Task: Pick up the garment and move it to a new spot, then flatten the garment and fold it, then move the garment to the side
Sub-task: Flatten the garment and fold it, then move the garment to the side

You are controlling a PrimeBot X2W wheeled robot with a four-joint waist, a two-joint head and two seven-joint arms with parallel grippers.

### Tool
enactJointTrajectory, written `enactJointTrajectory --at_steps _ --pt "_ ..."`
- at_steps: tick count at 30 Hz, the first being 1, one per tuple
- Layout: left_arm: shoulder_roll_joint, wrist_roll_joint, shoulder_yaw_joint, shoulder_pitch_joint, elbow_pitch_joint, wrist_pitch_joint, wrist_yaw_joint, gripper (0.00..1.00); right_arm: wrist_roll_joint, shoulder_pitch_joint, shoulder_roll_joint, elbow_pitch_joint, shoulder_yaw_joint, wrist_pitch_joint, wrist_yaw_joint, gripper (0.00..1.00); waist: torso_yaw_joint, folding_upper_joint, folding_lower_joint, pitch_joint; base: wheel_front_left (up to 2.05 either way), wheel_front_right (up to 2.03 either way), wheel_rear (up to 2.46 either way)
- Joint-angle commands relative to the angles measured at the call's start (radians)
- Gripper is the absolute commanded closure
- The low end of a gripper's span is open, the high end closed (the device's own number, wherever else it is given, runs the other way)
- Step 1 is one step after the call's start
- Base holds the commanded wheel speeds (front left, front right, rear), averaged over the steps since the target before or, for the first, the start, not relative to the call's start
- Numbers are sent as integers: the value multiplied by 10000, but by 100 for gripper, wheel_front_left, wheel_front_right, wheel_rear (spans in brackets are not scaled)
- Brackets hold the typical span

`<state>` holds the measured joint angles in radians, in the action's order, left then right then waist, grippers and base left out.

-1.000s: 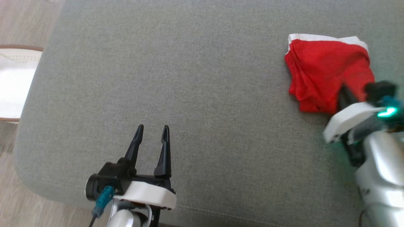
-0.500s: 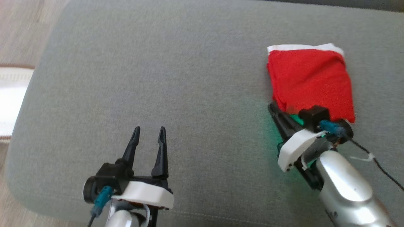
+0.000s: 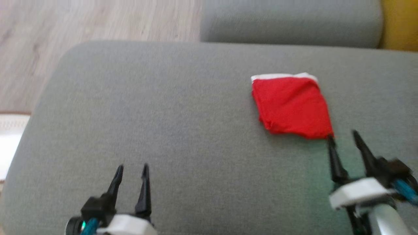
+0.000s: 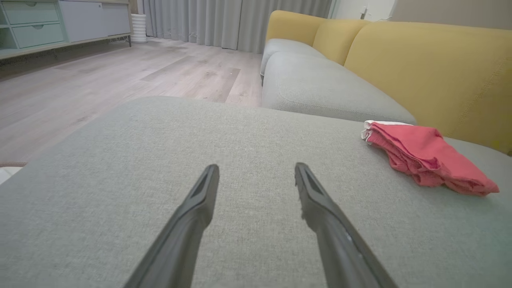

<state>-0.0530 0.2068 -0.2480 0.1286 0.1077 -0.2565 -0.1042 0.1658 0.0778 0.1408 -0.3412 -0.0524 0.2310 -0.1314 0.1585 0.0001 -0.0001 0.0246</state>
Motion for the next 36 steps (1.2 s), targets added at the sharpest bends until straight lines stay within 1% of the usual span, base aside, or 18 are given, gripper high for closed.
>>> enactJointTrajectory --at_steps 1,4,8,15,23,26,29,32,36 --pt "27 -162 546 -47 -208 -53 101 0 -98 -151 22 457 234 192 7 0 -191 -1 1 -436 0 0 0" --pt "28 -250 887 200 -170 -53 232 0 -227 -683 2 540 692 244 7 0 -239 -1 1 -625 0 0 0" --pt "28 -324 1199 454 -153 -53 353 0 -243 -1076 73 395 872 278 7 0 -293 -1 1 -747 0 0 0" --pt "28 -393 1289 606 -101 -53 488 0 -186 -1165 106 68 864 300 7 0 -258 -1 1 -847 0 0 0" --pt "28 -414 1126 542 -31 -53 788 0 -136 -1089 -18 -31 750 306 7 0 -287 -1 1 -849 0 0 0" --pt "28 -398 1095 542 -23 -53 836 0 505 -802 -38 -138 453 142 7 0 -391 -1 1 -741 0 0 0" --pt "28 -431 975 441 15 -53 958 0 1577 -67 216 -198 180 -898 7 0 -408 -1 1 -558 0 0 0" --pt "28 -421 842 237 -6 -53 974 0 2657 921 592 -222 -15 -2470 7 0 -330 -1 1 -182 0 0 0" --pt "28 -365 350 -176 40 -53 1022 0 3455 2379 1100 -714 89 -4465 7 0 -12 -1 1 454 0 0 0"
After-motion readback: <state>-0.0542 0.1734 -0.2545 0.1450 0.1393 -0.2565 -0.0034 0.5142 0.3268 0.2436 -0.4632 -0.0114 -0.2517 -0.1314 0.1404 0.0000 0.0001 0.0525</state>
